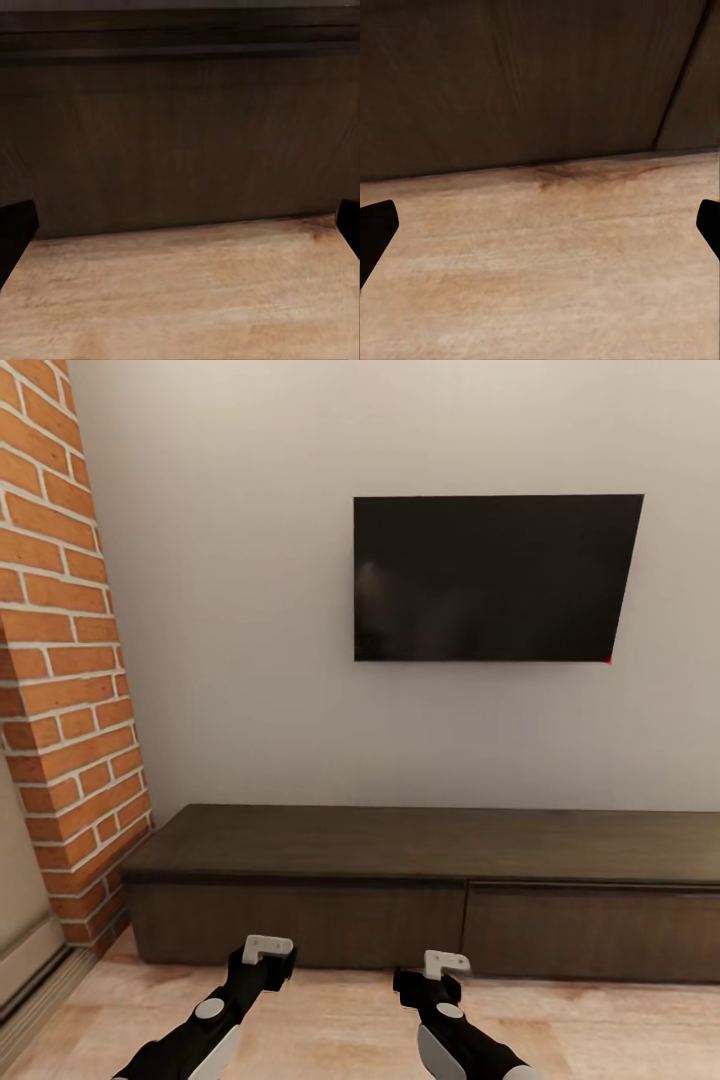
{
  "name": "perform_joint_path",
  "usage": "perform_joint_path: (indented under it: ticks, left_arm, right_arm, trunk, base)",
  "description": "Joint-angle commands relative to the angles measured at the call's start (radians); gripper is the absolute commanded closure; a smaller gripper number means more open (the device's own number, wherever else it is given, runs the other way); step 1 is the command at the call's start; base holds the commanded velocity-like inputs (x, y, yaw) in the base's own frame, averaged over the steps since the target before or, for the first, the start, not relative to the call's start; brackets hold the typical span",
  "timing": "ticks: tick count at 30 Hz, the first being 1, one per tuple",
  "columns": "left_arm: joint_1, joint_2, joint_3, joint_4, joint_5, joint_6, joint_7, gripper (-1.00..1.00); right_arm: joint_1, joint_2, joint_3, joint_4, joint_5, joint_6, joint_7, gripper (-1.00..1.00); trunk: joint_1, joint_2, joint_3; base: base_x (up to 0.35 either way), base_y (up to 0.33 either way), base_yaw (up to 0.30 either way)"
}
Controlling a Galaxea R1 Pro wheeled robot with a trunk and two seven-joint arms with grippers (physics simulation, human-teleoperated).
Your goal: Place each of the two pumpkins and all three candles from the living room inside a cabinet in the living room (use any cabinet), then make sure every cabinet is closed, and position the cauldron so it is next to a table in the living room.
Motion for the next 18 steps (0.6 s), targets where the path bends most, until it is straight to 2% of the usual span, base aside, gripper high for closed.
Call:
perform_joint_path:
  ticks: [1,6,11,16,18]
  left_arm:
    - [-0.001,0.001,-0.009,-0.001,0.006,-0.004,0.007,-1.0]
    - [-0.001,0.003,-0.008,-0.003,0.007,-0.004,0.003,-1.0]
    - [-0.001,0.005,-0.006,-0.011,0.017,-0.003,-0.016,-1.0]
    - [0.005,0.008,-0.005,-0.062,0.054,0.005,-0.03,-1.0]
    - [0.04,0.021,-0.004,-0.13,0.09,0.037,-0.038,-1.0]
  right_arm:
    - [-0.001,0.0,0.008,0.0,-0.011,-0.006,-0.005,-1.0]
    - [-0.001,0.0,0.007,0.0,-0.012,-0.007,-0.005,-1.0]
    - [-0.001,0.001,0.008,-0.001,-0.013,-0.008,-0.005,-1.0]
    - [-0.001,0.001,0.007,-0.002,-0.013,-0.01,-0.005,-1.0]
    - [-0.001,0.001,0.007,-0.002,-0.012,-0.01,-0.005,-1.0]
  trunk:
    - [0.0,0.0,-0.001]
    - [0.0,0.0,-0.001]
    - [0.0,0.0,-0.001]
    - [0.0,0.0,-0.001]
    - [0.0,0.0,-0.001]
  base:
    - [0.318,0.008,0.0]
    - [0.223,0.004,0.0]
    - [0.058,0.001,0.0]
    - [0.013,0.0,0.0]
    - [0.005,0.0,0.0]
